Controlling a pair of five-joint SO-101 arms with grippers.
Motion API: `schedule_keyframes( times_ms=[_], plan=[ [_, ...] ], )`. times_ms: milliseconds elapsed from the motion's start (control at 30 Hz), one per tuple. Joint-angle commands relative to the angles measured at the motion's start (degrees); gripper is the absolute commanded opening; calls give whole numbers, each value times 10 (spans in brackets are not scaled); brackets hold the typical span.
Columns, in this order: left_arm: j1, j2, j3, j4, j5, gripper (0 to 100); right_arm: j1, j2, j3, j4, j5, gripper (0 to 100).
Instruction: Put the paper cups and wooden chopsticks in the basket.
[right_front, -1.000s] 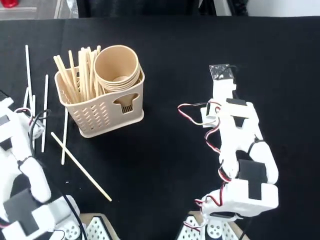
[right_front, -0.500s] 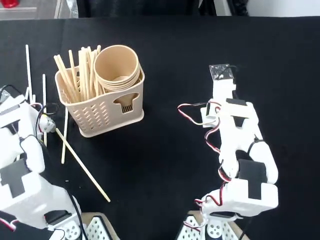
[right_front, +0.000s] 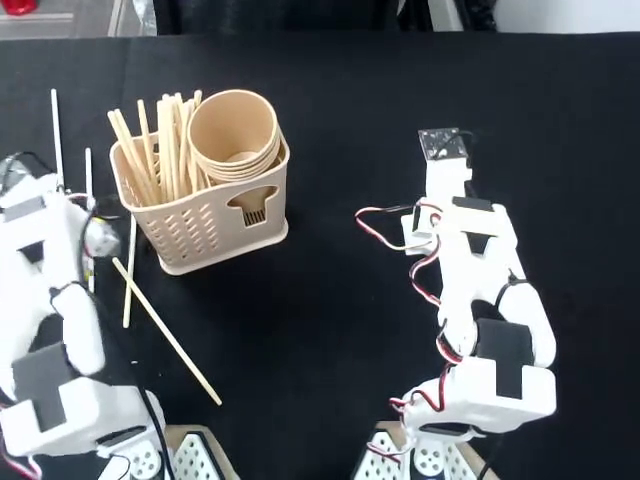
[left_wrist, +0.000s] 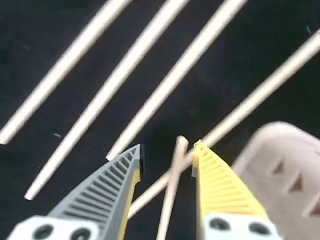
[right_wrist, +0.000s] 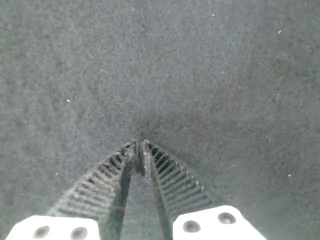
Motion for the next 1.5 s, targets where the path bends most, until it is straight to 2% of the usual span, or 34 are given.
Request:
schedule_keyframes(
  times_ms=[0, 300, 467, 667, 1033, 1300, 1367, 1467],
  plan=[
    [37, -44, 38, -29, 4, 173, 4, -8, -2, -3, 5, 13],
    [36, 17, 73, -64, 4, 166, 4, -8, -2, -3, 5, 13],
    [36, 49, 61, -69, 1, 45, 4, -8, -2, -3, 5, 13],
    [15, 21, 36, -64, 0, 30, 4, -8, -2, -3, 5, 13],
    [0, -156, 32, -47, -1, 30, 5, -8, -2, -3, 5, 13],
    [-49, -383, -44, -47, -98, 29, 5, -7, -2, -3, 5, 13],
    [-51, -447, -76, -69, -121, 29, 5, -7, -2, -3, 5, 13],
    [-47, -527, -110, -159, -135, 29, 5, -7, -2, -3, 5, 13]
  ],
)
